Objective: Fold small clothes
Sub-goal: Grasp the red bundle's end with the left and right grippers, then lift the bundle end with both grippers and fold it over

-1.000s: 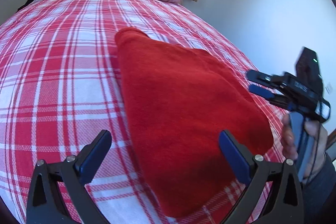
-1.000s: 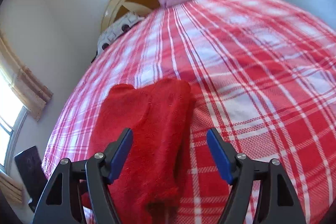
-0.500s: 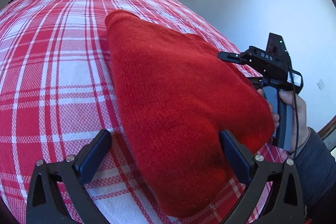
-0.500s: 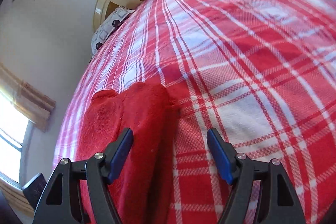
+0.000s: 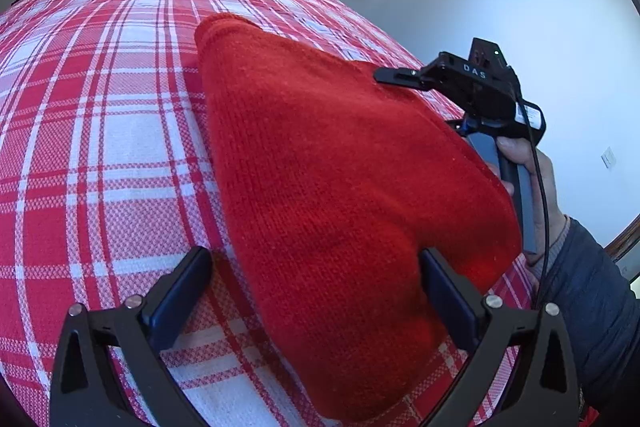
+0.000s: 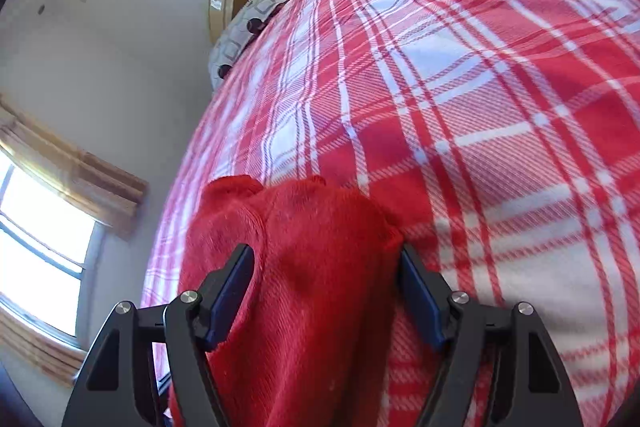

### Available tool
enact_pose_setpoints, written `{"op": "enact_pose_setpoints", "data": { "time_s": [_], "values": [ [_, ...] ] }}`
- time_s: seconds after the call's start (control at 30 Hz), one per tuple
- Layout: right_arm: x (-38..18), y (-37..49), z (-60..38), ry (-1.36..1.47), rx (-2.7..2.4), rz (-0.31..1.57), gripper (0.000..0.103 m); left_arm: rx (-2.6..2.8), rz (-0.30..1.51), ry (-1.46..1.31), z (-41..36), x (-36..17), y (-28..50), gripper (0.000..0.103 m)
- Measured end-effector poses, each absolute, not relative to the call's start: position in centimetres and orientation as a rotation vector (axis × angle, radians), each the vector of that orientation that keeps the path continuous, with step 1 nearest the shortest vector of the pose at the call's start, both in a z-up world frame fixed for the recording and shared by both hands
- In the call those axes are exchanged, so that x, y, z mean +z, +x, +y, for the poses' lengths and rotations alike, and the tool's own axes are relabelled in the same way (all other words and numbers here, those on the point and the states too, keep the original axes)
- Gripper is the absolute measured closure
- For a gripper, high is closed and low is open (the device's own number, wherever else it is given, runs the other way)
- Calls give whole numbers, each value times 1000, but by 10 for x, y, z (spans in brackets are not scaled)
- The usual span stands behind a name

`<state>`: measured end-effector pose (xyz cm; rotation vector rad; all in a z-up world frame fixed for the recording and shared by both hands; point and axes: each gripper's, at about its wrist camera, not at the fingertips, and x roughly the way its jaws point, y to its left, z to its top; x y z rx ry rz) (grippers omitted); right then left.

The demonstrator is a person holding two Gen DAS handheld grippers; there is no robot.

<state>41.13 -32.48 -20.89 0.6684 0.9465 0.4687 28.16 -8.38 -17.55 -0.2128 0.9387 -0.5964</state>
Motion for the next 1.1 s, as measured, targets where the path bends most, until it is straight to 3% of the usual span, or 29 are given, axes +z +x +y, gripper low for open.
{"op": "enact_pose_setpoints", "data": {
  "time_s": [0.03,0.07,0.1,0.4,0.43,0.47,0.5,0.57,0.67,1.1],
  "values": [
    [-211,411,-325,666,475,945,46,-598,940,-211,-84,-176,282,0],
    [-215,411,-324,680,496,946,61,-599,940,-209,-84,-175,282,0],
    [-219,411,-323,704,525,955,70,-600,940,-207,-84,-176,283,0],
    [-216,407,-315,646,502,932,75,-611,956,-204,-87,-174,292,1],
    [-215,405,-315,635,496,926,75,-621,958,-205,-88,-173,292,13],
    [-212,403,-314,625,489,918,76,-681,983,-243,-89,-173,292,31],
    [-207,400,-312,619,490,904,77,-682,992,-270,-88,-174,293,31],
    [-199,393,-312,635,503,872,78,-673,990,-310,-82,-173,291,44],
    [-186,384,-308,643,518,838,78,-662,983,-358,-70,-167,287,54],
    [-151,352,-215,603,650,842,80,-570,878,-366,0,-119,227,59]
  ]
}}
